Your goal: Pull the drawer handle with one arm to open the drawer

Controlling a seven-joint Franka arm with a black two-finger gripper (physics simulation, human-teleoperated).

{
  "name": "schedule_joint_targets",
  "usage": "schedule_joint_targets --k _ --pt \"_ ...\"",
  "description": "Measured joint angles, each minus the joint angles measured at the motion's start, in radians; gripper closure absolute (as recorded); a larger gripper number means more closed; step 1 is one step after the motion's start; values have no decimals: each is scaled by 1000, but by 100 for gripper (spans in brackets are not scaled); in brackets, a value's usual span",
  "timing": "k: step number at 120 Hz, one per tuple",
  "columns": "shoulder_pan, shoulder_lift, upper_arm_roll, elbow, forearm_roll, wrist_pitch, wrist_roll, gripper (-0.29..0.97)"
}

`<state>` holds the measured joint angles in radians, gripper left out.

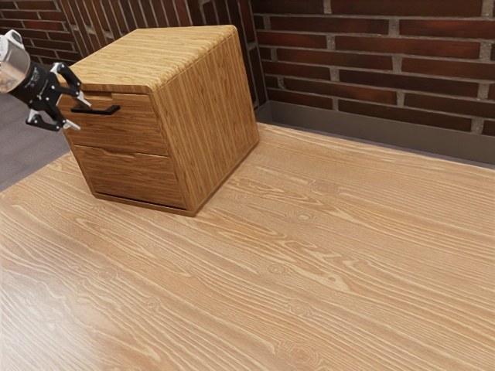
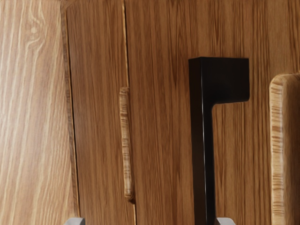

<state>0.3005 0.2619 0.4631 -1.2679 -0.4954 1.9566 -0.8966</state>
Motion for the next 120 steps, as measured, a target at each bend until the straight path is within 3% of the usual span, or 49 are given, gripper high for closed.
schedule_joint_targets --k 120 --pt "42 44 -28 18 -73 57 13 44"
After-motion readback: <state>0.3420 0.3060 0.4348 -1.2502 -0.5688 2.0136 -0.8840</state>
